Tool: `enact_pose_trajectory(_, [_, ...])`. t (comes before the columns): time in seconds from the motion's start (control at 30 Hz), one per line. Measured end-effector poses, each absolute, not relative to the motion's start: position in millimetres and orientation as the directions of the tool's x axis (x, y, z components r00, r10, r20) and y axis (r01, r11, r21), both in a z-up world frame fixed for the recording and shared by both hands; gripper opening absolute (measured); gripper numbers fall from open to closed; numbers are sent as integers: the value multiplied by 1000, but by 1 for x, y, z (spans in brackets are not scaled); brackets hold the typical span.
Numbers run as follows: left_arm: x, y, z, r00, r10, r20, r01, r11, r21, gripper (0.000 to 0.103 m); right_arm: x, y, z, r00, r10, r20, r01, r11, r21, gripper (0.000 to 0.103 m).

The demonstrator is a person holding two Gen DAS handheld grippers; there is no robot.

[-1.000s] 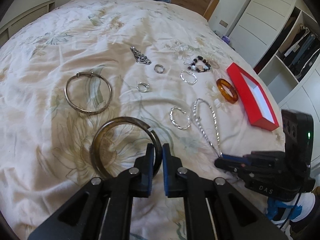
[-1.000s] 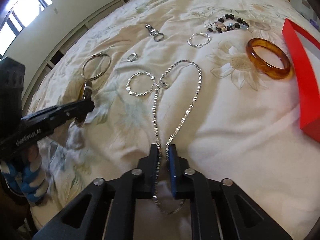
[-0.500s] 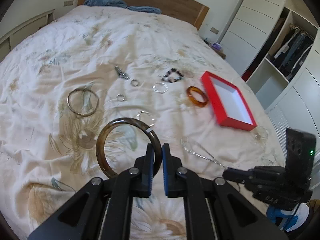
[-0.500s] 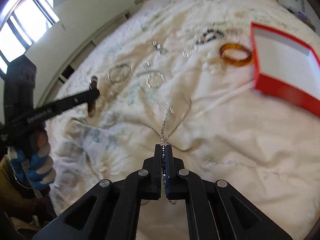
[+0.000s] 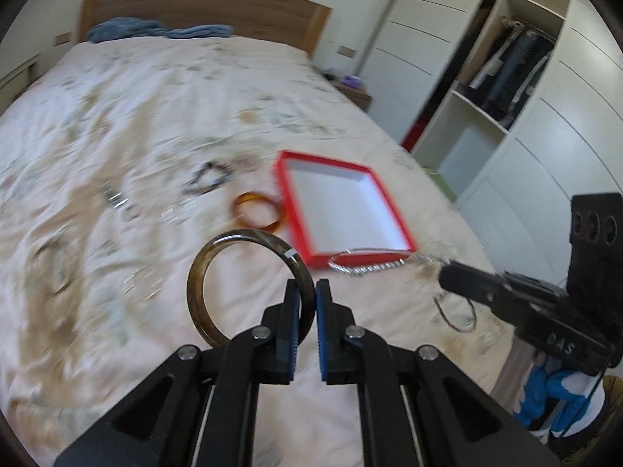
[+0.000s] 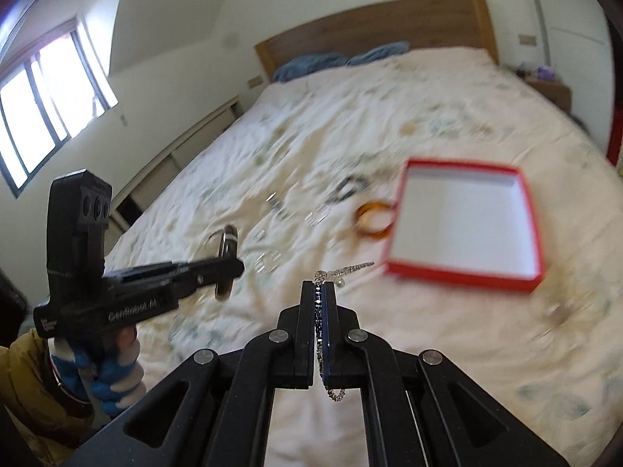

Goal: Organize jewelry
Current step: 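Carry the bangle and necklace into the red box and open both grippers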

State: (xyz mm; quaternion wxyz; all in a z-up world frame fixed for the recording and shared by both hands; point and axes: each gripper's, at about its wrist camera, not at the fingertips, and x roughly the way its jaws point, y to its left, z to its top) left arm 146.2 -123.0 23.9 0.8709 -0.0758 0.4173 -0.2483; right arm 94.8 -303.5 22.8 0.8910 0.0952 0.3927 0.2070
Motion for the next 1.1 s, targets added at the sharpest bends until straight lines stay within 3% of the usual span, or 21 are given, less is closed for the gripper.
enact_pose_trajectory(0.23, [231,-216,17,470,-551,-690,466,819,-336,7,166,-374,28,684,343,-643,-213,938,273,3])
enact_pose_trajectory(0.47, [314,-284,-36,429,-481,-765,483,837,-255,7,265,-413,-25,678,286,-677,-151,956,253,3])
enact_pose_trajectory(0.7, [360,-305,-93,371,-398,-839,455,865,-210,8,316,-435,-87,615,236,-752,-88,969,231,3])
enact_pose_trajectory(0.93, [361,-307,-111,348,-388,-853,450,868,-211,9,312,-446,-113,575,196,-794,-66,979,193,8])
enact_pose_trajectory(1.1, [359,-303,-102,364,-370,-855,437,878,-194,29,305,-443,-109,555,170,-814,-71,985,157,19])
